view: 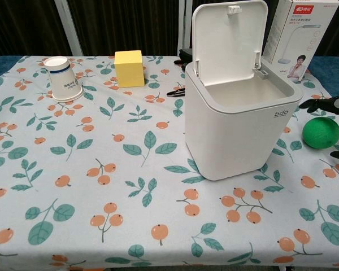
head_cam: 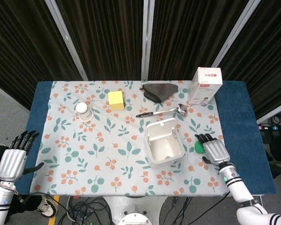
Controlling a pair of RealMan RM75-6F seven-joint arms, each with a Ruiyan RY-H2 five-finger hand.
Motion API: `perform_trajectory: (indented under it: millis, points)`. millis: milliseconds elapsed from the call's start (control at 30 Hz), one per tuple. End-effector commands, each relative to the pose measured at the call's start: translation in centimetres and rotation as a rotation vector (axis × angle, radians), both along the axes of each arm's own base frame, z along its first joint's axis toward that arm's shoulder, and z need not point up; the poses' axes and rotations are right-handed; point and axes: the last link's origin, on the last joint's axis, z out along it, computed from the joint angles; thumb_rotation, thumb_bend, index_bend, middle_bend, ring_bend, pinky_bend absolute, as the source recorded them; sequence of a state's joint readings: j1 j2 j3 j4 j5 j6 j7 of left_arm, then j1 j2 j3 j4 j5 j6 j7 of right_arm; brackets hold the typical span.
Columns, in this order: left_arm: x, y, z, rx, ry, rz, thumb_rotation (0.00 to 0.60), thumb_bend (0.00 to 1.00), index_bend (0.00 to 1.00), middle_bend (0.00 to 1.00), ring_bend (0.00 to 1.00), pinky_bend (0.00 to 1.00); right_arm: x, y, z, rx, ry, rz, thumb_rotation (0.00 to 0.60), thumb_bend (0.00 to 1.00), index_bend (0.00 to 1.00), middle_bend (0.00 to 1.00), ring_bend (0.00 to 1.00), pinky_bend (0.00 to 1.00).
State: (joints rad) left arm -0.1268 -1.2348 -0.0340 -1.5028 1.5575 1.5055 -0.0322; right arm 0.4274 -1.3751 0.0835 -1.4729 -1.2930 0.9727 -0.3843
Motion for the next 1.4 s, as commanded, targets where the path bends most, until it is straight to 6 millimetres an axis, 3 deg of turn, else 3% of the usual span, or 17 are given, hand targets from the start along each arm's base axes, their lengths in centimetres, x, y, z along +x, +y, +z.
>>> perform_trajectory:
  millis: [33, 200, 367, 533, 700, 867, 1067, 1200, 1400]
  points:
    - [0.0, 0.0, 0.1, 0.003, -0.002, -0.002, 0.600, 0.09, 0.12, 0.09, 0.04, 0.13, 0.1, -0.1, -0.6, 0.008, 0.009, 0.005, 0.600, 0.19, 0.22, 0.23, 0.22, 0.47]
    - [-0.2, -0.1, 0.2, 0.003, -0.001, 0.004, 0.600, 0.09, 0.12, 0.09, 0.04, 0.13, 0.6, -0.3, -0.7, -0.013, -0.013, 0.024, 0.600, 0.26, 0.43, 0.40, 0.39, 0.60]
    - [-0.3, -0.2, 0.2, 0.002, -0.003, 0.008, 0.600, 0.09, 0.12, 0.09, 0.04, 0.13, 0.9, -0.1, 1.1, -0.072, -0.076, 0.045, 0.600, 0.33, 0.64, 0.54, 0.53, 0.72]
    - [-0.3, -0.2, 0.2, 0.003, 0.002, 0.009, 0.600, 0.09, 0.12, 0.09, 0.04, 0.13, 2.7, 0.8, 5.7, -0.175, -0.184, 0.127, 0.600, 0.34, 0.67, 0.56, 0.54, 0.74]
    - [-0.2, -0.3, 0.3, 0.009, 0.000, 0.005, 0.600, 0.09, 0.12, 0.09, 0.04, 0.13, 6.3, 2.6, 9.3, -0.223, -0.265, 0.297, 0.600, 0.35, 0.68, 0.56, 0.54, 0.74]
    - [-0.3, -0.4, 0.3, 0.007, 0.003, 0.015, 0.600, 0.09, 0.13, 0.10, 0.04, 0.13, 9.5, 3.4, 9.9, -0.205, -0.327, 0.413, 0.600, 0.34, 0.68, 0.56, 0.54, 0.74]
    - [-0.7, -0.3, 0.3, 0.008, 0.001, 0.033, 0.600, 0.09, 0.13, 0.10, 0.04, 0.13, 12.1, 2.7, 8.2, -0.135, -0.375, 0.487, 0.600, 0.34, 0.68, 0.57, 0.54, 0.74]
    - [-0.7, -0.3, 0.3, 0.015, -0.003, 0.025, 0.600, 0.09, 0.13, 0.10, 0.04, 0.13, 13.2, 2.2, 7.0, -0.095, -0.365, 0.519, 0.600, 0.24, 0.61, 0.54, 0.46, 0.60]
    - [-0.9, -0.4, 0.4, 0.018, -0.004, 0.032, 0.600, 0.09, 0.13, 0.10, 0.04, 0.13, 14.3, 2.1, 6.2, -0.037, -0.382, 0.536, 0.600, 0.07, 0.35, 0.30, 0.14, 0.29]
